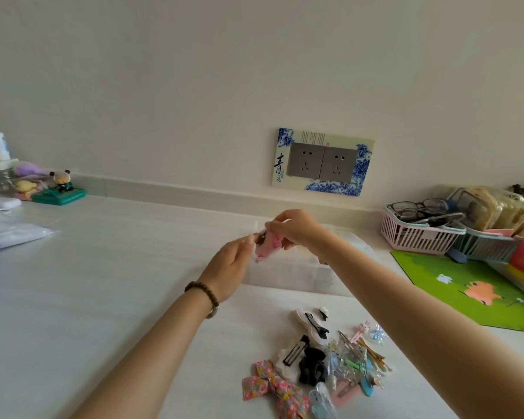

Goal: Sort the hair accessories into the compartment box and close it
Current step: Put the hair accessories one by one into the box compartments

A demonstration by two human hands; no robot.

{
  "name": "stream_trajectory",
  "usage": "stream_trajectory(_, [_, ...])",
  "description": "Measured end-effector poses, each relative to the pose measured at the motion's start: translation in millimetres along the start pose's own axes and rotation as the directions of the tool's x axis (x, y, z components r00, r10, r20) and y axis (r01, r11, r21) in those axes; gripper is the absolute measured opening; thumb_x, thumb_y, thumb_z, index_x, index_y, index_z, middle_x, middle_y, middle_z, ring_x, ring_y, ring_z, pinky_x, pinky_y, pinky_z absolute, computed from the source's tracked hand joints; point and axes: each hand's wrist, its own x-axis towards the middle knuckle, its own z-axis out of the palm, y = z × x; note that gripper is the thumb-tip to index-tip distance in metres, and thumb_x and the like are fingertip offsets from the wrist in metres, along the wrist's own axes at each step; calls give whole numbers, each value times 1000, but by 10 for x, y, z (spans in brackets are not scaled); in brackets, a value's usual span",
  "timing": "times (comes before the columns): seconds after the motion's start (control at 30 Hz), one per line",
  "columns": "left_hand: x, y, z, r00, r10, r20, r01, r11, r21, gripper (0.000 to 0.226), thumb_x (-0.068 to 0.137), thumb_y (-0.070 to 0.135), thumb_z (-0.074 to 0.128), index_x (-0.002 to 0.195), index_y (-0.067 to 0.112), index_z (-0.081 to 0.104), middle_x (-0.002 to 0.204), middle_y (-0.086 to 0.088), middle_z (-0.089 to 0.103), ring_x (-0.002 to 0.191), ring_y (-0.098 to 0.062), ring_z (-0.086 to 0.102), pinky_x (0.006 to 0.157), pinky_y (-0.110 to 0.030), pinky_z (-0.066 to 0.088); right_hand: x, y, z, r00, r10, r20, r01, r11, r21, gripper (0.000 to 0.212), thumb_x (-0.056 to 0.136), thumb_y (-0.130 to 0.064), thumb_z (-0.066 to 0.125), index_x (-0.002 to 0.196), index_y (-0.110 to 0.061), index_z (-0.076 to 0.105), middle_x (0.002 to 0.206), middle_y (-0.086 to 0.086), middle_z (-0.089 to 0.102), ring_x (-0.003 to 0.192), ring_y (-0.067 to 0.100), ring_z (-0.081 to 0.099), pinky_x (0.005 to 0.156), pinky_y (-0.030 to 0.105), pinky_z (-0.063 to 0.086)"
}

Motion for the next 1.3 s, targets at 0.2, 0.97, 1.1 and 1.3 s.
stream_trajectory(0.2, [7, -10, 44, 1000, 28, 7, -27, 999, -30, 34, 97, 36, 24, 125, 34, 42, 115, 29, 47, 103, 27, 39, 83, 5, 27, -41, 91, -56, 997, -76, -7, 76, 995, 71, 15, 87, -21, 61, 95, -9, 61, 71, 4, 65, 52, 10, 57, 43, 12, 45])
stream_trajectory(0.97, [25, -184, 88, 996, 82, 38, -90, 885, 457, 47, 96, 42, 21, 134, 24, 41, 147, 6, 32, 136, -12, 20, 114, -35, 15, -188, 285, -144, 984, -174, -36, 176, 979, 103, 25, 94, -23, 50, 108, -10, 65, 106, 7, 69, 80, 15, 64, 68, 26, 52])
stream_trajectory(1.1, [17, -188, 101, 987, 160, 26, -154, 876, 457, 57, 91, 53, 17, 130, 23, 46, 142, 4, 39, 134, -11, 25, 113, -33, 17, -511, 333, -286, 966, -260, 0, 258, 960, 111, 16, 90, -19, 57, 100, -11, 67, 99, 6, 71, 78, 14, 66, 64, 22, 52])
stream_trajectory(1.3, [1, -155, 207, 969, 242, 48, -240, 879, 412, 62, 86, 54, 17, 122, 20, 54, 129, 5, 52, 126, -9, 35, 109, -29, 24, -1023, 640, -451, 888, -202, 414, 277, 952, -129, 24, 83, -33, 65, 105, -22, 67, 104, -10, 69, 87, 0, 64, 74, 12, 48])
